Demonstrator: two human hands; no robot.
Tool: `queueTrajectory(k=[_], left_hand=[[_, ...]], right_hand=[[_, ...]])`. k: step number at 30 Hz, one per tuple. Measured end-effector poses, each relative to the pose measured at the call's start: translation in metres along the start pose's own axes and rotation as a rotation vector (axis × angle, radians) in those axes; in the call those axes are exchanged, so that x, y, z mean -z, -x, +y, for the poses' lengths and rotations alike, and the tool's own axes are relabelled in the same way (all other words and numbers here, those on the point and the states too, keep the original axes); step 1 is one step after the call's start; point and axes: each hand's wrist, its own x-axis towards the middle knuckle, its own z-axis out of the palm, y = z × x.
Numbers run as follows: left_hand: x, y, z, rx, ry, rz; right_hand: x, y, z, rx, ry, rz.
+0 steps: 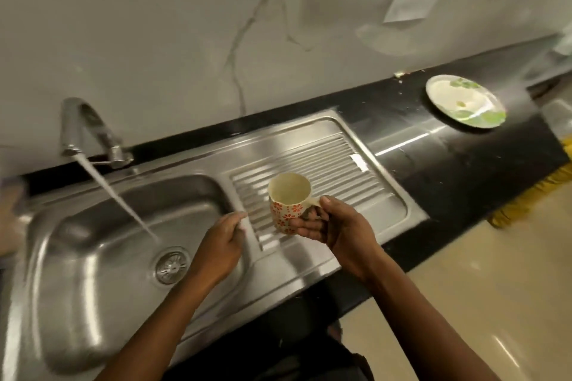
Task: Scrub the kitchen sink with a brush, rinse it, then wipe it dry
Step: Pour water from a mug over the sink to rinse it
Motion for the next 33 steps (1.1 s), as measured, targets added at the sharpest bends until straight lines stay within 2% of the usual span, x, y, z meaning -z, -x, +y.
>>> queueTrajectory(k=[5,8,12,16,21,28,33], left_hand=[[-0.111,-0.025,0.058,-0.166,-0.154,-0.197],[-0.175,-0.038,0.1,-0.275,-0.296,-0.24],[-0.245,-0.061,0.15,-0.265,-0.373,-0.323],[-0.287,-0.079,0.173,-0.199,-0.365,-0.331],[-0.304,-0.082,0.176,-0.143,-0.409,-0.305],[-0.307,-0.089,0.177,-0.119,-0.503,-0.273],[-0.318,-0.123,0.183,-0.145,-0.467,-0.283]], right_hand=[[0.105,0.031,-0.056,-0.019,0.085,0.148],[0.162,0.036,-0.082,-0.055,0.237,0.192],[0.218,0.025,-0.114,-0.121,0.538,0.176],[0.239,0.008,-0.134,-0.196,0.689,0.18],[0.254,-0.007,-0.143,-0.267,0.634,0.184],[0.263,-0.004,-0.147,-0.314,0.316,0.219],[0.259,-0.023,-0.149,-0.338,0.337,0.215]])
